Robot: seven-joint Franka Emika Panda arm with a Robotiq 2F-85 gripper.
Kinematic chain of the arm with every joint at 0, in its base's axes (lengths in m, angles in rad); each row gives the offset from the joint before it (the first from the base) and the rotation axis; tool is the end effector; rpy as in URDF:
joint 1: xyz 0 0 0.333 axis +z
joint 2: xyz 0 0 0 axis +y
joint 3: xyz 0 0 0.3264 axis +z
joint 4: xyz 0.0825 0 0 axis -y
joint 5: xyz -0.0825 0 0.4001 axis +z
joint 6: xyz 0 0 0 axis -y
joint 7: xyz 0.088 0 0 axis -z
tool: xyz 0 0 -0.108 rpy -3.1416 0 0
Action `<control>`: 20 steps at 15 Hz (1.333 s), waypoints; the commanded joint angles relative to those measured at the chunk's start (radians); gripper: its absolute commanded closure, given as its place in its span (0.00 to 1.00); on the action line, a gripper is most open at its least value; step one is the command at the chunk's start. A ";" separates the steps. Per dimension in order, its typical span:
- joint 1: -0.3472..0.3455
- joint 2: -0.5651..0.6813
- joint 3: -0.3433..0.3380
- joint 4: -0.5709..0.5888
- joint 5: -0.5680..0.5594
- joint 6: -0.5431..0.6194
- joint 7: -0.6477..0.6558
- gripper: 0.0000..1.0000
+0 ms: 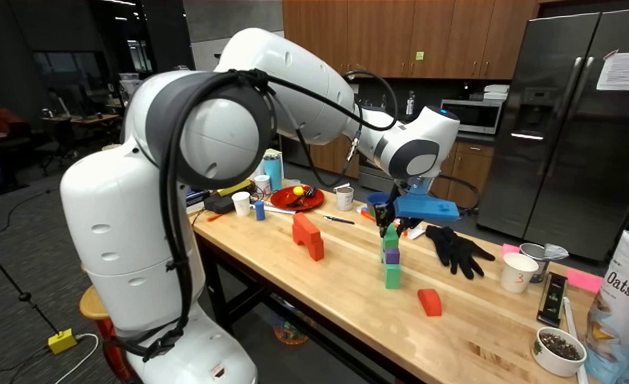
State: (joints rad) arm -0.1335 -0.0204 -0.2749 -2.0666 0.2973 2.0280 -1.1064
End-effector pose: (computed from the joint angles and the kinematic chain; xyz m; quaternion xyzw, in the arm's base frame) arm 0.5173 -0.2060 0.4436 -0.9517 -0.2755 -0.0858 0.1047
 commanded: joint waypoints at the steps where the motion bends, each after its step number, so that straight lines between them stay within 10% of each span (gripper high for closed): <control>1: -0.028 0.028 0.022 0.057 -0.004 -0.030 0.014 0.84; 20: -0.062 0.111 0.044 0.163 -0.006 -0.138 0.070 0.84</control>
State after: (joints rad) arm -0.1701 0.0683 -0.2529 -1.9483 0.2970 1.9251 -1.0519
